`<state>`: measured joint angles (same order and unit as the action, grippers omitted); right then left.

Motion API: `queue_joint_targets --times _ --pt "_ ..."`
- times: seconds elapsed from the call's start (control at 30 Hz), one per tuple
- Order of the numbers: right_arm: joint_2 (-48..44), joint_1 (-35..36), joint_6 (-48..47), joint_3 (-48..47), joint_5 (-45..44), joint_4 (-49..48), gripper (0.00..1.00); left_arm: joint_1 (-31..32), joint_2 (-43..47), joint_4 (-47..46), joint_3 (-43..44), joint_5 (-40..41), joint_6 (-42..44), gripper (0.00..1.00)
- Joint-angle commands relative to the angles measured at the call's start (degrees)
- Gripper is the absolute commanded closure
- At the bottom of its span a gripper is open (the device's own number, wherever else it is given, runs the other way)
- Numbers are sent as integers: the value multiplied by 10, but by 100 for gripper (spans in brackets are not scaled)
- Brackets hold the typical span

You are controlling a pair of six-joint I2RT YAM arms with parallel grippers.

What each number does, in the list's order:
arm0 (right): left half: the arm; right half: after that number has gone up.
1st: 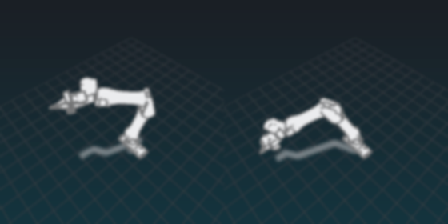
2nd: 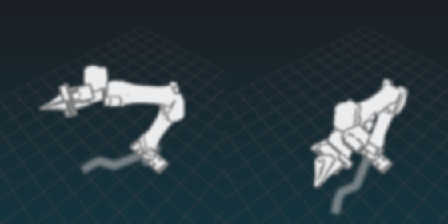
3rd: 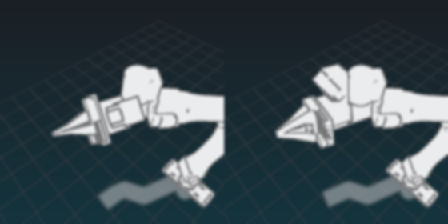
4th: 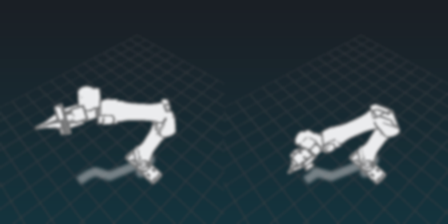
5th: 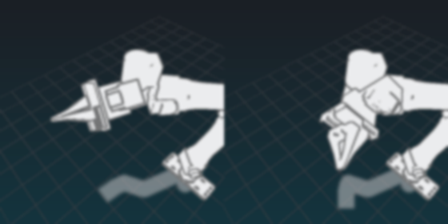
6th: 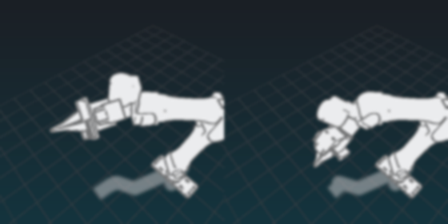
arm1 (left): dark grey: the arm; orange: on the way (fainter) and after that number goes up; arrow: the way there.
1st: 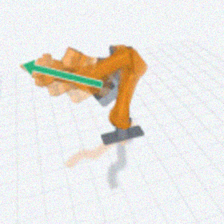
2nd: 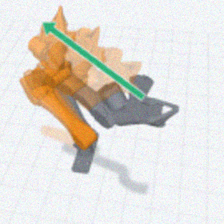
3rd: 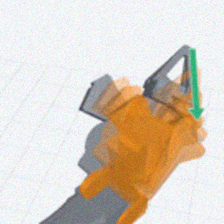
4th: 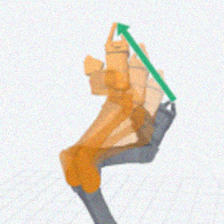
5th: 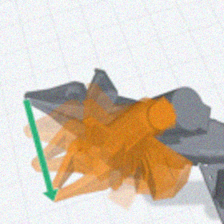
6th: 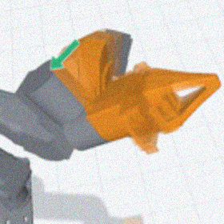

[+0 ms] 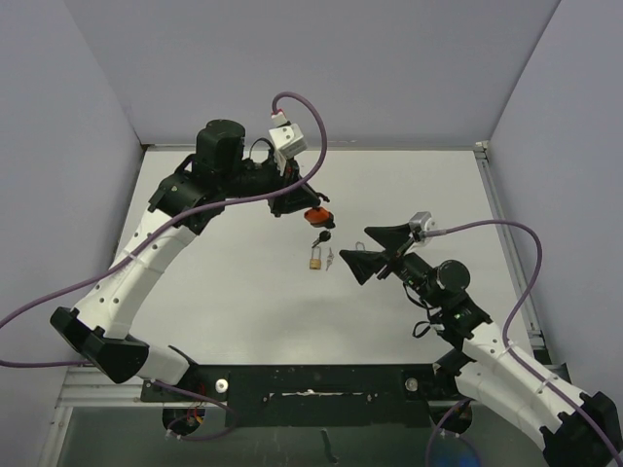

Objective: Lock with the key
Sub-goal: Lock the lock.

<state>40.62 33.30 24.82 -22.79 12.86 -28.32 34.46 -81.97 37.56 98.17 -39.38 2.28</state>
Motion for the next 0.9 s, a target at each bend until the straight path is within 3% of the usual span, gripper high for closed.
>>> queue_joint_targets --times 0.0,0.17,0.33,0.57,0.73,0.8,0.87 --pt "12 -2 -32 -38 34 -51 0 0 9 -77 5 -11 -15 100" --pt "27 -2 -49 -45 93 -95 3 0 -1 -81 14 -49 -17 100" --pt "37 -2 -57 -62 95 -77 12 1 -1 -85 12 -68 -17 100" --pt "29 0 -57 -58 120 -83 34 1 -13 -101 17 -85 -23 100" --pt "9 2 -63 -61 139 -63 56 0 -45 -65 46 -57 -18 100" --pt "0 2 -68 -62 131 -51 53 3 -56 -48 56 -44 -12 100" --pt "-8 2 -79 -63 114 -35 31 11 -64 -26 70 -42 4 100"
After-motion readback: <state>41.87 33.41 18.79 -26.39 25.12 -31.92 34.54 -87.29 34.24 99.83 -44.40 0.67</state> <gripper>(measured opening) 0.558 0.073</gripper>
